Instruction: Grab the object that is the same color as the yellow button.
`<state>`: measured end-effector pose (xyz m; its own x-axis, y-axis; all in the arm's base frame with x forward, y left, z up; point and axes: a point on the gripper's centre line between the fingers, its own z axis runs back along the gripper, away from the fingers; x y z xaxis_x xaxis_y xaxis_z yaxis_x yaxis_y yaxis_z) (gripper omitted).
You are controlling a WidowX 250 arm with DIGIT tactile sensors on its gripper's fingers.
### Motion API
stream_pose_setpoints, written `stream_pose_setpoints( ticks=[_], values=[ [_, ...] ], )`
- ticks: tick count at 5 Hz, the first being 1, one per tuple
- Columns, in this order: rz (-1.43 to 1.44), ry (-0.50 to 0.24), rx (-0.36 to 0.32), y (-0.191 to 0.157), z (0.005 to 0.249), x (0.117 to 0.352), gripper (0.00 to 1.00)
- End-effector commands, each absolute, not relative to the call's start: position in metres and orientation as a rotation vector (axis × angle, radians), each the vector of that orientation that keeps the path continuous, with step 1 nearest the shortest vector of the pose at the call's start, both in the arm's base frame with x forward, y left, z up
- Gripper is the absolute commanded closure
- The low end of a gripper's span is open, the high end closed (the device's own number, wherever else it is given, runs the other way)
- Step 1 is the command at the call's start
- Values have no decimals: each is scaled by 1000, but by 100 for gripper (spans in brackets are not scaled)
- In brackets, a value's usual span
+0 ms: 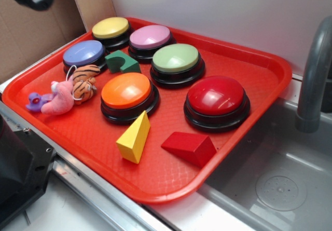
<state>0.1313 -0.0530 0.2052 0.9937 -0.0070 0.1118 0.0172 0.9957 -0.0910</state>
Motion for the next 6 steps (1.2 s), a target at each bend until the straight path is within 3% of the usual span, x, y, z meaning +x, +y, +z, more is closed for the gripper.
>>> stream_pose_setpoints(
  ticks=[1,2,4,6],
  values=[
    [119,-133,-203,-93,157,144,0],
    [180,-102,-191,-104,120,151,0],
    [247,-100,-53,-111,72,164,0],
    [262,-85,-47,-117,41,164,0]
  ],
)
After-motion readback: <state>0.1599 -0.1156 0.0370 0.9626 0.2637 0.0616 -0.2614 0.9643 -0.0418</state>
